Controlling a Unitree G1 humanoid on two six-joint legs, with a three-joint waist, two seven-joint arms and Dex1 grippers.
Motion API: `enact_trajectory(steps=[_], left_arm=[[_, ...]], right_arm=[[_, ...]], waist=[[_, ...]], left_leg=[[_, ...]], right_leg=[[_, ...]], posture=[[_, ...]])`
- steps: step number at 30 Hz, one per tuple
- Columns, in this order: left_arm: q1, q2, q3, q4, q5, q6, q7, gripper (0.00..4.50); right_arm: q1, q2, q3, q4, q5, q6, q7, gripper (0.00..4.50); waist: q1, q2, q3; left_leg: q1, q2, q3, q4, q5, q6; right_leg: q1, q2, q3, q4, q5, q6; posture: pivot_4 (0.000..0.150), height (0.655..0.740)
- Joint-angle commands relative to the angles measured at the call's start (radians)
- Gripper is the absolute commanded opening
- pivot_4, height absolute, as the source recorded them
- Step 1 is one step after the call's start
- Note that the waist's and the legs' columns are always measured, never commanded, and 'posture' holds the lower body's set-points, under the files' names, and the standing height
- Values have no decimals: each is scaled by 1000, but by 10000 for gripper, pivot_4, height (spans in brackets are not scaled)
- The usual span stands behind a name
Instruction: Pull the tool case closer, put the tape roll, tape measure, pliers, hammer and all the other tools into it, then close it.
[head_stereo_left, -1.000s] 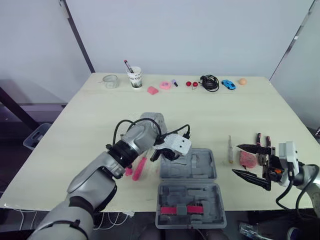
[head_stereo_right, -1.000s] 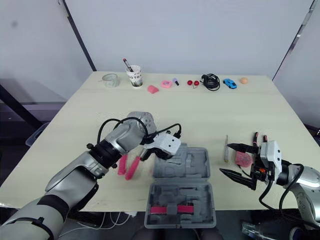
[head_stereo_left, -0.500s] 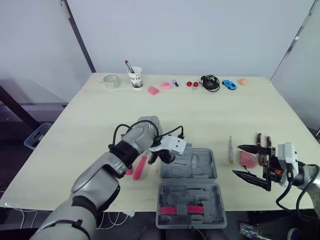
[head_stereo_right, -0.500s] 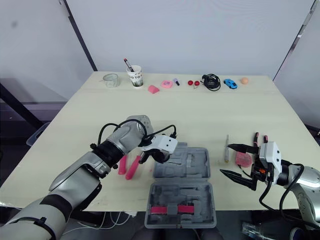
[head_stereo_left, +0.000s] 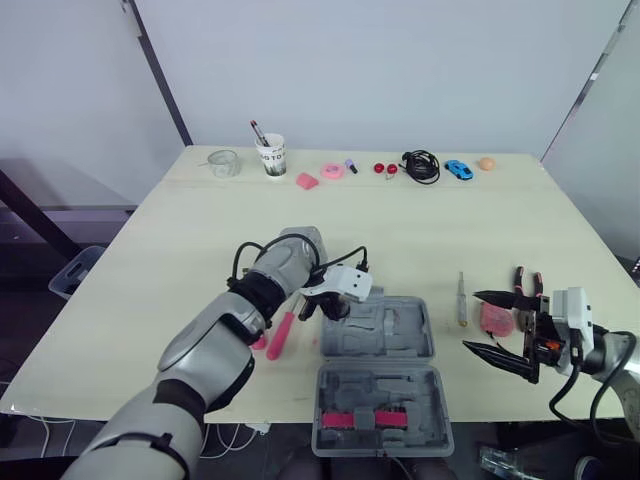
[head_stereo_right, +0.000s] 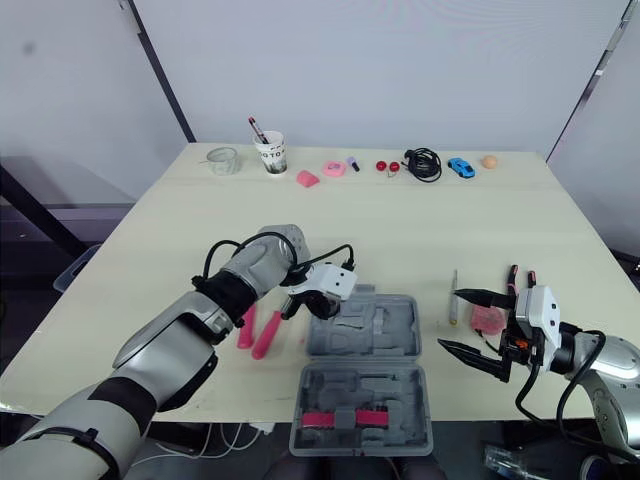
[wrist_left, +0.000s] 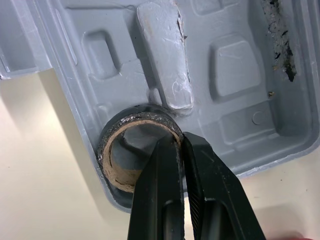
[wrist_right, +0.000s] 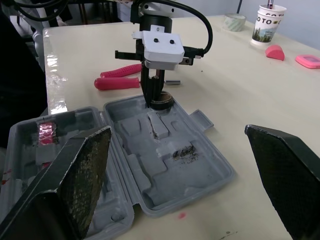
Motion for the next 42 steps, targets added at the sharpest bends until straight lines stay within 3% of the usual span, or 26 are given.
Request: enact_trajectory(steps=[1, 3, 6, 22, 29, 36, 42], left_arm=[[-19, -1, -1, 16, 23, -16, 17, 3783], [-19, -3, 2, 17, 24, -18, 23, 10003], [-19, -5, 6, 16, 27, -19, 36, 22840], [-20, 27, 46, -89, -15, 9, -23, 22840], [46, 89, 160, -180, -138, 40, -30, 22840], [165, 121, 399, -177, -387, -10, 19, 22840], [242, 131, 531, -134, -509, -66, 64, 22840]], right_arm=[[3, -1, -9, -36, 4, -21, -2, 45000], [4, 0, -6, -36, 2, -24, -3, 45000], [2, -1, -4, -33, 0, -27, -3, 45000], [-3, 4, -4, -21, -4, -29, -2, 45000], [2, 12, -5, -25, -5, -30, -10, 45000], [-2, 22, -2, -20, -12, -35, -15, 45000], [-2, 29, 5, -20, -21, -45, -19, 45000]], waist=[[-1, 0, 0], [0, 0, 0], [0, 0, 0], [-1, 0, 0], [-2, 0, 0], [-2, 0, 0], [-1, 0, 0]], left_leg=[[0, 0, 0, 0, 0, 0], [0, 0, 0, 0, 0, 0], [0, 0, 0, 0, 0, 0], [0, 0, 0, 0, 0, 0], [0, 0, -1, 0, 0, 0], [0, 1, -1, 0, 0, 0], [0, 0, 0, 1, 0, 0]], right_leg=[[0, 0, 0, 0, 0, 0], [0, 0, 0, 0, 0, 0], [0, 0, 0, 0, 0, 0], [0, 0, 0, 0, 0, 0], [0, 0, 0, 0, 0, 0], [0, 0, 0, 1, 0, 0], [0, 0, 0, 1, 0, 0]], posture=[[1500, 7400], [1500, 7400], [1500, 7400], [1500, 7400], [1500, 7400], [1500, 7400], [1500, 7400]])
